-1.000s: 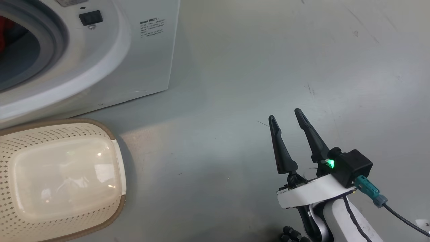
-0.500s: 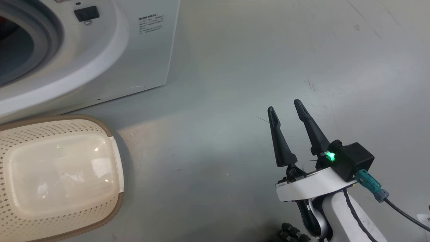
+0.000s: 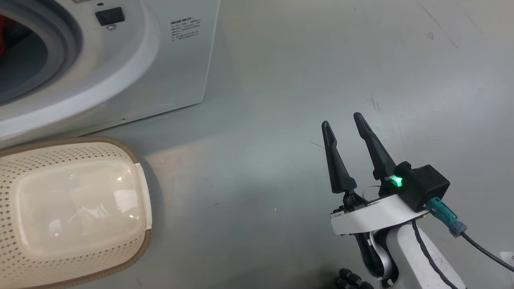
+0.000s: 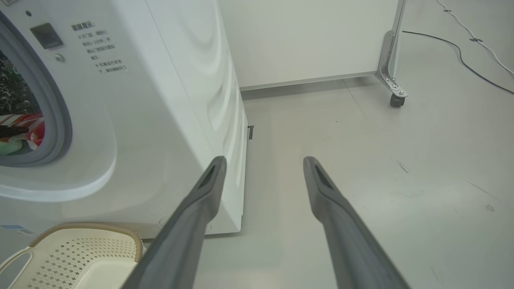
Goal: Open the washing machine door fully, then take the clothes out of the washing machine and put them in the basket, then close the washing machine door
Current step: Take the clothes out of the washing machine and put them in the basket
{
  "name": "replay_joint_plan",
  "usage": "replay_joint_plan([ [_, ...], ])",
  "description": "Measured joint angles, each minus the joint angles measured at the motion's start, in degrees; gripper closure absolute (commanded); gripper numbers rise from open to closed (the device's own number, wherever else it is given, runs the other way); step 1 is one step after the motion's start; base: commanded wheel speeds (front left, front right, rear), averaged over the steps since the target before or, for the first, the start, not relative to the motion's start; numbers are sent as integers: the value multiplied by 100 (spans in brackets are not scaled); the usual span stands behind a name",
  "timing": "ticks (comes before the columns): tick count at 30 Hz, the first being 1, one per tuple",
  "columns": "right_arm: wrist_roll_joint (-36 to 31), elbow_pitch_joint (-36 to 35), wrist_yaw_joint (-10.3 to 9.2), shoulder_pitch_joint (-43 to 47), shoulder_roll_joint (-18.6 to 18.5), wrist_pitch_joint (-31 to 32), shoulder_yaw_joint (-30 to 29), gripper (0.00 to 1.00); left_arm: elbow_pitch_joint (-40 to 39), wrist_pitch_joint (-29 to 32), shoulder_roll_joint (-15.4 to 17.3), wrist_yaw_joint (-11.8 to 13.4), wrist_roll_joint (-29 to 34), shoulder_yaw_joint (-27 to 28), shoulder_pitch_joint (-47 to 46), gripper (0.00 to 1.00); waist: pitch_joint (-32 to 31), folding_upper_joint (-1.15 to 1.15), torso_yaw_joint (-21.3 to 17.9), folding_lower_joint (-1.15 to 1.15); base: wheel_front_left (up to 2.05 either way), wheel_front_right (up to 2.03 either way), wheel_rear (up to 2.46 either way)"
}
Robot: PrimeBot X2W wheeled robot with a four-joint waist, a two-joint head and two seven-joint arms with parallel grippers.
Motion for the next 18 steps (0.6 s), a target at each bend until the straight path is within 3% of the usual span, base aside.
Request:
replay_joint_plan([
  [6, -2, 56, -49, -1, -1, 0, -71, 0, 165, -286, -202, -8, -45, 2, -2, 100, -139, 0, 70, 0, 0, 0, 0],
  [18, -68, 197, -51, 2, -2, 0, -389, 0, 276, -1455, -978, -160, -404, 127, 71, 100, -619, 0, 333, 0, 0, 0, 0],
])
